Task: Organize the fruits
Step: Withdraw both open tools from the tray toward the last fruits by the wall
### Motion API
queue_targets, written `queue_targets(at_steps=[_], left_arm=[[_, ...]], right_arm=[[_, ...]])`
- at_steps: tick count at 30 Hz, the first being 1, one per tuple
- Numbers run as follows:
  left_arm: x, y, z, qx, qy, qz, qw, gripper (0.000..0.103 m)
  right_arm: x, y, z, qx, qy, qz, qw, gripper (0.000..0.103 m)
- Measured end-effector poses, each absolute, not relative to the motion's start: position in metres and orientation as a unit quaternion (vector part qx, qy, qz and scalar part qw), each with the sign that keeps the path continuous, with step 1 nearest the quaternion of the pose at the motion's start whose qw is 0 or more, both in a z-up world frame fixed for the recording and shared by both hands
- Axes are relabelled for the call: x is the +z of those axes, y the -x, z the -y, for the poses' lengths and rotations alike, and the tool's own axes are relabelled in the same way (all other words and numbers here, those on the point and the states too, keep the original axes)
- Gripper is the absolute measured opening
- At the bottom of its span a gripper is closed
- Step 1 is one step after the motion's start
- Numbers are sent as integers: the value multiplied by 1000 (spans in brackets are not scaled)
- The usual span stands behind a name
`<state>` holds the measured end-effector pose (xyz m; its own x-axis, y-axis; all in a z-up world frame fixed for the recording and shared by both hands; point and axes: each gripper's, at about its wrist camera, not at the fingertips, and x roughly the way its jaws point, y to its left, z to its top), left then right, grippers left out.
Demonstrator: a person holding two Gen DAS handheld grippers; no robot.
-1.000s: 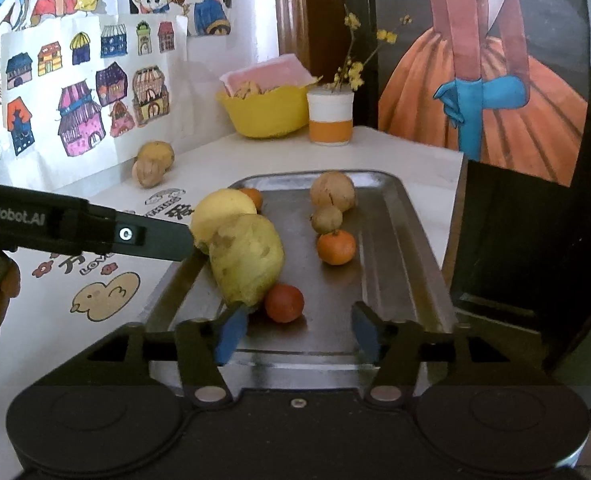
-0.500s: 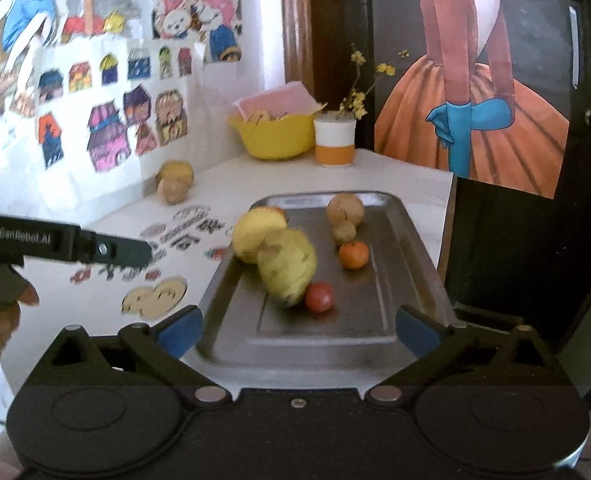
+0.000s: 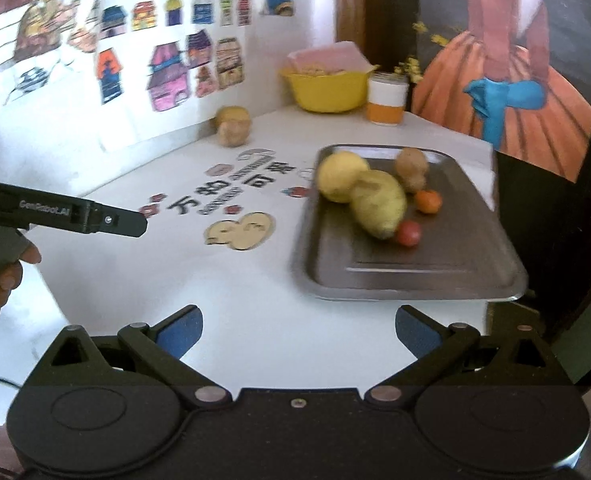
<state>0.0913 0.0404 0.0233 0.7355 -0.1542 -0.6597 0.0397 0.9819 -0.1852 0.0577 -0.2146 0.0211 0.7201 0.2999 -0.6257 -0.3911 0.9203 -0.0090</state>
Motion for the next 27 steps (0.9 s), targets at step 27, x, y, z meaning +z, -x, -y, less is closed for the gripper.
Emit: queue_targets(at_steps=[27], left_arm=[[71, -179, -67, 1, 106, -274, 956, 103]], right_arm=[[167, -272, 80, 302, 171, -291, 892, 102]])
